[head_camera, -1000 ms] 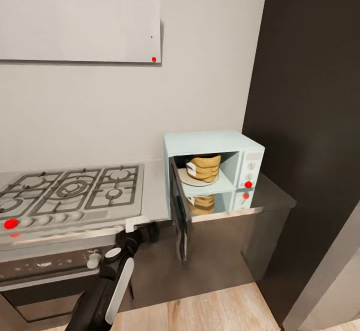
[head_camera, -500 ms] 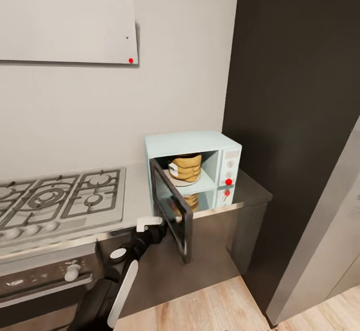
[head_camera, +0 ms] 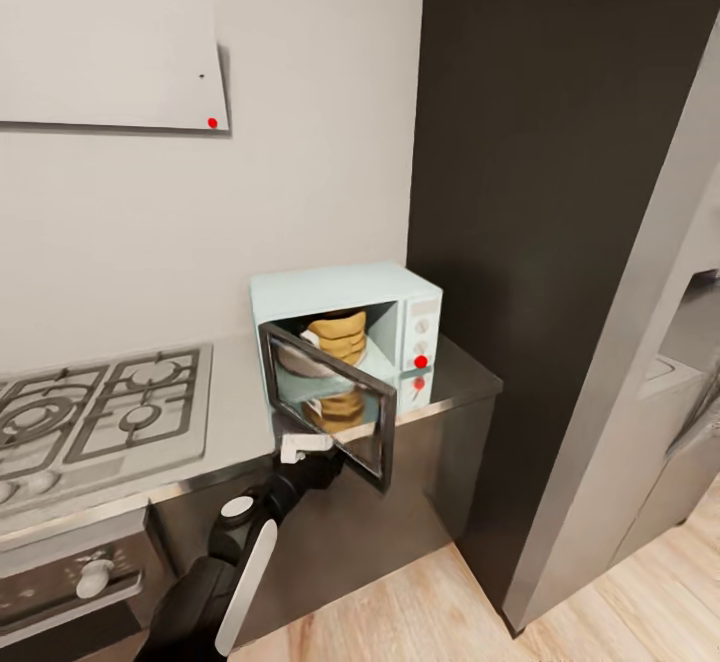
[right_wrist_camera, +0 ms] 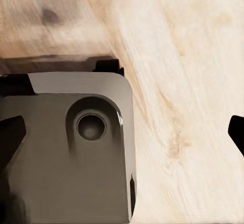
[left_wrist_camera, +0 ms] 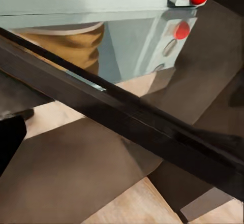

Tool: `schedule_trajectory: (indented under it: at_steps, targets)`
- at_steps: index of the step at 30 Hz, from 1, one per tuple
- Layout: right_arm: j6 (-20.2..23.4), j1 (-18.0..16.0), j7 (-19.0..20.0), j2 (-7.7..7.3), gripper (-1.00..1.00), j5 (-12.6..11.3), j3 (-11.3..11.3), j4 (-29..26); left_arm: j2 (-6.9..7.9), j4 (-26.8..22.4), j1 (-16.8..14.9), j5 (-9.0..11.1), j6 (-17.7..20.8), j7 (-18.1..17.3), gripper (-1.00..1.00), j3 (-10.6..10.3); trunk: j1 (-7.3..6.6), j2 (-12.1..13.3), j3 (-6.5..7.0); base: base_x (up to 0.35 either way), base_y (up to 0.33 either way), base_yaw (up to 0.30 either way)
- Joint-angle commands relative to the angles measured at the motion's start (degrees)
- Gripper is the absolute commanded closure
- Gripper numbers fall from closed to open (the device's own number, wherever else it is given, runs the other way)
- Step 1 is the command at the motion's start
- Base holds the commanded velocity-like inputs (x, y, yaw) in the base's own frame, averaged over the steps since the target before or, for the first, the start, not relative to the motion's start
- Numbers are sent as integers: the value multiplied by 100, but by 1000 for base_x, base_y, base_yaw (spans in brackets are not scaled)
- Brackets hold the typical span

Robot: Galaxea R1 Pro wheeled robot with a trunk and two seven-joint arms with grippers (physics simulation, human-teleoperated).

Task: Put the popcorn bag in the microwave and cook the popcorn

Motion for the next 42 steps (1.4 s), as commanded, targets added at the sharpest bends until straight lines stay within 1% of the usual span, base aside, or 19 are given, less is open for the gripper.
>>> schedule_trajectory:
  at_steps: [1,4,6,8,11,13,15,19,22,28,29,31,32,35,36,37,38,40,42]
  targets:
    - [12,-8,15,-3,-100,-50,-48,9,-3,-8,-2,49,30,-10,-100,5,1,-4,-5,144,0,-218]
    - [8,-8,18,-9,-100,-247,-48,9,-4,-9,-2,39,25,-10,-100,-1,1,-4,-3,171,0,-77]
    - [-2,-8,19,-10,-100,-268,-49,9,-4,-9,-1,38,25,-10,-100,-3,1,-4,-3,102,0,-15]
    - [-15,-8,17,-9,-100,-275,-49,9,-4,-9,-4,37,29,-10,-100,-4,1,-4,-3,23,0,-3]
    - [-112,26,10,89,-100,-237,-13,1,-93,-9,18,98,-55,91,-100,-102,1,-4,-3,0,0,0]
    - [-138,26,12,104,-100,-235,-13,0,-59,-42,10,102,-22,159,-100,-159,1,-4,-3,0,0,0]
    - [-186,27,16,138,-100,-236,-12,0,-16,-56,8,105,26,157,-100,-93,1,-4,-3,0,0,0]
    - [-218,27,17,155,-100,-235,-13,0,-21,-29,8,98,41,29,-100,19,1,-4,-3,107,0,0]
    - [-220,27,16,156,-100,-235,-12,2,-38,-19,7,94,41,-45,-100,14,1,-4,-3,270,0,0]
    - [-228,27,10,172,-100,-243,-7,2,-64,-18,8,98,25,149,-100,-82,1,-4,10,198,0,-135]
    - [-224,27,10,173,-100,-243,-7,4,-65,-18,8,98,30,592,-100,-184,1,-4,14,29,0,-243]
    - [-222,27,10,174,-100,-242,-7,2,-71,-18,8,94,33,602,-100,-303,1,-4,22,11,0,-249]
    - [-221,27,10,174,-100,-243,-8,2,-127,-18,8,90,30,794,-100,-403,1,-4,26,1,0,-213]
    - [-221,27,10,174,-100,-243,-10,1,-169,-21,8,89,7,1312,-100,-422,1,-4,38,9,0,-188]
    - [-221,27,10,174,-100,-243,-12,2,-179,-24,8,89,-3,1579,-100,-464,1,-4,40,62,0,-125]
    - [-221,27,10,174,-100,-243,-11,3,-185,-25,8,89,-6,1697,-100,-532,1,-4,42,75,0,-80]
    - [-221,27,10,171,-100,-243,-10,3,-192,-26,8,88,-14,1929,-100,-748,1,-4,43,94,0,-33]
    - [-221,27,10,167,-100,-243,-11,1,-196,-40,8,89,-22,2276,-100,-998,1,-4,43,112,0,-16]
    - [-221,27,10,166,-100,-243,-11,0,-197,-54,8,89,-28,2650,-100,-1115,1,-4,44,150,0,-5]
